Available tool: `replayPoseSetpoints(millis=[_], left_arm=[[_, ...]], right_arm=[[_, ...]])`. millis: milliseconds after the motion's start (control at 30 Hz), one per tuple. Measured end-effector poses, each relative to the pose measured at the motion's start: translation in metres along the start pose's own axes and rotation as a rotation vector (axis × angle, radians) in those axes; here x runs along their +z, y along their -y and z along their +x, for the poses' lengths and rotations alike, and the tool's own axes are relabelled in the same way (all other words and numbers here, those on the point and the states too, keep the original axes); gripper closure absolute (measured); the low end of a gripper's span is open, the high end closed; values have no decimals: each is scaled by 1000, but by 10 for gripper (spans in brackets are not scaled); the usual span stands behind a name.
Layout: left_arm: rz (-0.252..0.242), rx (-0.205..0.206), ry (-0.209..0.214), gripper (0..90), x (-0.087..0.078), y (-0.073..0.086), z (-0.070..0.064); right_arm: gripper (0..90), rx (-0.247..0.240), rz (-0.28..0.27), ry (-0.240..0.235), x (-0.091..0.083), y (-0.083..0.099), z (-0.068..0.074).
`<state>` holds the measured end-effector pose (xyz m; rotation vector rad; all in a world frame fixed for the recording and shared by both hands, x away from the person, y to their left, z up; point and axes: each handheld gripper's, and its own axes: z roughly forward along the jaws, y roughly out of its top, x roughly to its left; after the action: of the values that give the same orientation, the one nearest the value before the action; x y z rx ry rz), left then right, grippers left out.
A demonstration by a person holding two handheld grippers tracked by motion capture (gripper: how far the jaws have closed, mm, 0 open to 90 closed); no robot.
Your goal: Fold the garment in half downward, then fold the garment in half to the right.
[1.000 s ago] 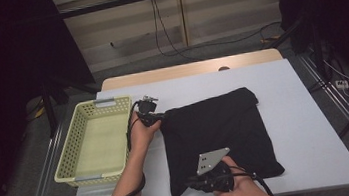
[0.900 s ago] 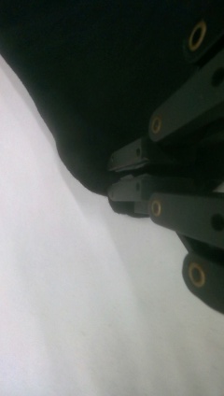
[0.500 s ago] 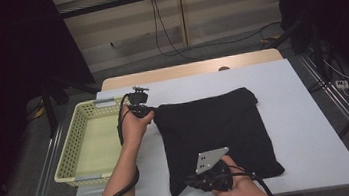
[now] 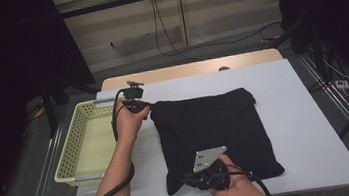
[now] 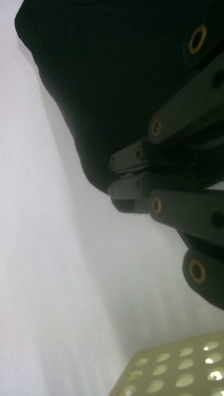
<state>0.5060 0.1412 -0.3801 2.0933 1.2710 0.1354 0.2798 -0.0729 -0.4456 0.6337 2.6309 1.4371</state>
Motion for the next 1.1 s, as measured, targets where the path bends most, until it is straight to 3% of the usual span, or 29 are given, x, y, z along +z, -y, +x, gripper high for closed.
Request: replayPoseSetpoints(millis=[167,733,1100], left_arm=[[5,-2,17,874,-3,-1,0],[24,-2,2,874,-7,-11,1],[34,-5,-2,874,-18,-23,5]], right_arm=[[864,-5,-1,1,0,-1,2],[864,-2,-16,7,3,-4,3],[863,-7,-40,26,5,-13,5]])
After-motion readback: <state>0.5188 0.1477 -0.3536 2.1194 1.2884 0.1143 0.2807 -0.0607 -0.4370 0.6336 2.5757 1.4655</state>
